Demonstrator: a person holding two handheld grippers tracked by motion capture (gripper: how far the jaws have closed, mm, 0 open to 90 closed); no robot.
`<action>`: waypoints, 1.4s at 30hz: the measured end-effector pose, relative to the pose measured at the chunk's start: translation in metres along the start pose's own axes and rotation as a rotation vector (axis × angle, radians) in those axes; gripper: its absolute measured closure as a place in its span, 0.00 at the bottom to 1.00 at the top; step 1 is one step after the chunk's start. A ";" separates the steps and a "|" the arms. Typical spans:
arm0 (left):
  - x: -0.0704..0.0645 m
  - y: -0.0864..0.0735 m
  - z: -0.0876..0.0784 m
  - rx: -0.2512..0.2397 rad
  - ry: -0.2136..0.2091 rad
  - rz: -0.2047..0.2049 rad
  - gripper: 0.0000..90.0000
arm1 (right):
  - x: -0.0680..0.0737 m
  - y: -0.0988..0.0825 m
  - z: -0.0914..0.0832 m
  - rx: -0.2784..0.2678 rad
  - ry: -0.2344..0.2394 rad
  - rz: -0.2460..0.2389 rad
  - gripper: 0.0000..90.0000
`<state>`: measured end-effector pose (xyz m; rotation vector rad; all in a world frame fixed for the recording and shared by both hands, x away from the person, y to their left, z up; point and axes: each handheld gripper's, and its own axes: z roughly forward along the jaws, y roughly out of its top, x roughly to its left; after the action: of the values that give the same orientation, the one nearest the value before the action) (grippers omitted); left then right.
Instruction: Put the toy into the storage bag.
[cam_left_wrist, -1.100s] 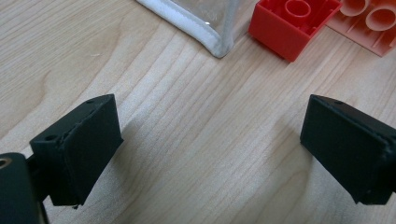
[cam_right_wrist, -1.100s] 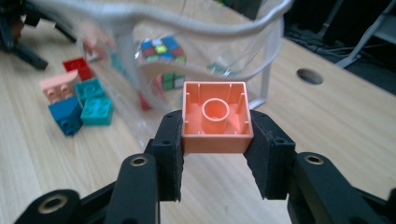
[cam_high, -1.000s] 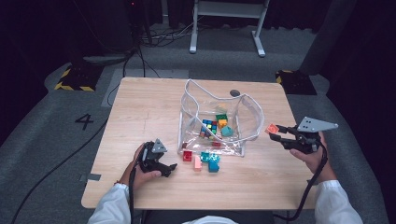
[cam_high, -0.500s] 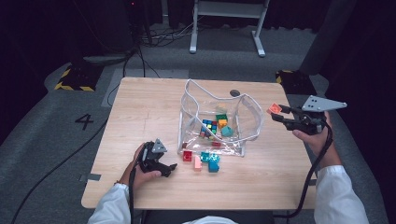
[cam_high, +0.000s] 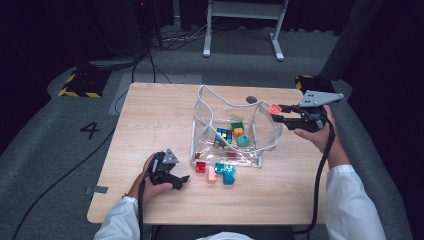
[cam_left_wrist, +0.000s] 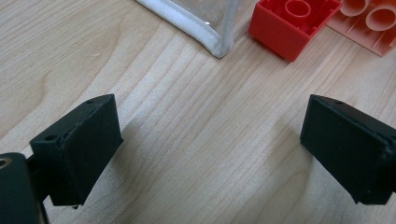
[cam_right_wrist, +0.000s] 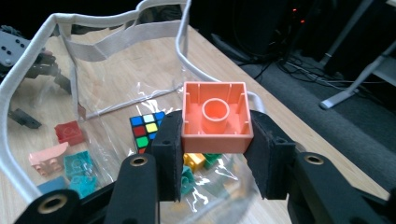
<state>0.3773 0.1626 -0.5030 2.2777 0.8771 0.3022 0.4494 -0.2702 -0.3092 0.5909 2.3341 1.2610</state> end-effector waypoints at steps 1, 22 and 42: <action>0.000 0.000 0.000 0.000 0.002 0.001 0.06 | 0.001 0.003 0.006 0.009 0.011 -0.014 0.66; 0.000 0.000 0.000 -0.001 0.001 0.001 0.06 | 0.022 0.021 0.093 0.318 0.110 -0.196 0.66; 0.000 0.000 0.000 -0.001 -0.002 0.000 0.06 | 0.004 -0.006 0.070 0.520 0.056 -0.171 0.62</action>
<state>0.3774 0.1626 -0.5031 2.2770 0.8758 0.3008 0.4835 -0.2234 -0.3499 0.4991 2.7043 0.5970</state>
